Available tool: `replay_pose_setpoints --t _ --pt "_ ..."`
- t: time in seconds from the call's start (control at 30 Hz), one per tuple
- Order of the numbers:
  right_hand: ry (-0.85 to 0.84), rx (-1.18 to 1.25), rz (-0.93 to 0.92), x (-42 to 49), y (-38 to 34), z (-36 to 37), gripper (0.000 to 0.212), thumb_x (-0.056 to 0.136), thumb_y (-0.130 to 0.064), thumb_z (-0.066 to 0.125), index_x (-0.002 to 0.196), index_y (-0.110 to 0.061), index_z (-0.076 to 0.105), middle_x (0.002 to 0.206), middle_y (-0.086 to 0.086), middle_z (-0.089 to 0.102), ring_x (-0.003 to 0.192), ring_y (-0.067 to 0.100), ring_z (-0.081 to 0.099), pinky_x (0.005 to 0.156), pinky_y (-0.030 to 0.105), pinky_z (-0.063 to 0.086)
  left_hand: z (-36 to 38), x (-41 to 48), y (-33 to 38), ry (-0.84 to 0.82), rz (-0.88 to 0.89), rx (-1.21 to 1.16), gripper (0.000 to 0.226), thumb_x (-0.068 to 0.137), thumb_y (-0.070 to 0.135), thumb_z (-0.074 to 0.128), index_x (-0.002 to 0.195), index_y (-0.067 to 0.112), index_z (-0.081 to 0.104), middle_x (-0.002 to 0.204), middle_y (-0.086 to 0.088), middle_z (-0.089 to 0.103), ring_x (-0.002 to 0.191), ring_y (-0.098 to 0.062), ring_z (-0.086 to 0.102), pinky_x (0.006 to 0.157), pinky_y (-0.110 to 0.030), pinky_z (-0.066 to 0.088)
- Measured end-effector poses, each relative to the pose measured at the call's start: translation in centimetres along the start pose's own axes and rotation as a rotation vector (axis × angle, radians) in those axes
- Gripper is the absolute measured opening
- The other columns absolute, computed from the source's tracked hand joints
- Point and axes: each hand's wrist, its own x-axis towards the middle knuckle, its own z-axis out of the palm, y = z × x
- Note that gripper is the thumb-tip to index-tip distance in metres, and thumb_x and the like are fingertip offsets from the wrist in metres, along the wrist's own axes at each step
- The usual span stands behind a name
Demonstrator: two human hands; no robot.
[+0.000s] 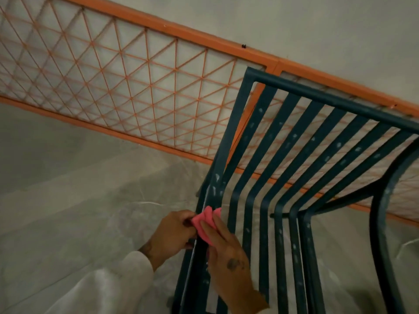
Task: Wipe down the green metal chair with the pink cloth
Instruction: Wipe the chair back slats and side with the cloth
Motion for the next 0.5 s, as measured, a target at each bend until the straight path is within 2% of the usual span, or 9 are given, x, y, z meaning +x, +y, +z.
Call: replay_pose_setpoints --t 0.1,0.23,0.3,0.37,0.4,0.43,0.5 --pt "0.005 0.062 0.041 0.4 -0.4 -0.1 0.063 0.095 0.005 0.043 0.141 -0.037 0.049 0.153 -0.025 0.035 0.145 -0.004 0.025 0.116 0.016 0.024 -0.4 0.2 -0.3 -0.048 -0.007 0.015 0.017 0.086 0.012 0.069 0.103 0.015 0.069 0.094 -0.002 0.075 0.086 -0.013 0.073 0.073 -0.028 0.060" --pt "0.047 0.142 0.114 -0.5 -1.2 0.6 0.059 0.095 0.005 0.042 0.137 -0.035 0.054 0.150 -0.022 0.042 0.143 -0.003 0.031 0.116 0.020 0.028 -0.5 0.4 -0.4 -0.094 -0.025 0.040 0.040 0.079 0.009 0.076 0.115 0.021 0.062 0.104 0.000 0.070 0.093 -0.016 0.070 0.076 -0.032 0.060" --pt "0.054 0.234 0.191 -1.2 -1.3 0.9 0.062 0.097 0.006 0.046 0.132 -0.043 0.058 0.142 -0.031 0.048 0.134 -0.011 0.039 0.113 0.018 0.033 -0.6 0.9 -0.2 -0.097 -0.030 0.061 0.049 0.077 0.006 0.077 0.119 0.023 0.059 0.108 -0.001 0.068 0.095 -0.017 0.069 0.077 -0.033 0.061" --pt "-0.003 0.434 0.349 -0.4 -1.4 -0.2 0.058 0.100 0.004 0.045 0.122 -0.045 0.066 0.133 -0.034 0.053 0.121 -0.019 0.047 0.105 0.011 0.038 -0.6 1.4 0.1 -0.094 -0.038 0.033 0.048 0.078 0.006 0.076 0.119 0.023 0.058 0.110 -0.003 0.067 0.095 -0.018 0.068 0.075 -0.031 0.060" --pt "-0.030 0.520 0.434 0.4 -1.5 -1.1 0.052 0.102 -0.002 0.046 0.118 -0.045 0.069 0.132 -0.030 0.056 0.116 -0.015 0.053 0.102 0.012 0.042 -0.6 1.7 0.3 -0.089 -0.042 0.009 0.045 0.080 0.007 0.075 0.119 0.023 0.058 0.110 -0.003 0.066 0.095 -0.018 0.068 0.073 -0.029 0.060" --pt "-0.010 0.576 0.508 1.2 -1.5 -1.9 0.044 0.103 -0.010 0.049 0.116 -0.046 0.070 0.130 -0.024 0.059 0.113 -0.008 0.058 0.102 0.020 0.047 -0.6 1.9 0.4 -0.079 -0.049 -0.018 0.045 0.082 0.007 0.073 0.120 0.025 0.056 0.111 -0.004 0.066 0.095 -0.017 0.068 0.071 -0.027 0.060" --pt "0.107 0.606 0.528 2.9 -1.7 -3.8 0.033 0.102 -0.023 0.053 0.116 -0.049 0.068 0.129 -0.018 0.061 0.112 0.005 0.060 0.099 0.035 0.052 -0.5 2.3 0.6 -0.055 -0.049 -0.051 0.051 0.085 0.005 0.070 0.126 0.029 0.051 0.112 -0.006 0.064 0.095 -0.019 0.068 0.068 -0.027 0.060"
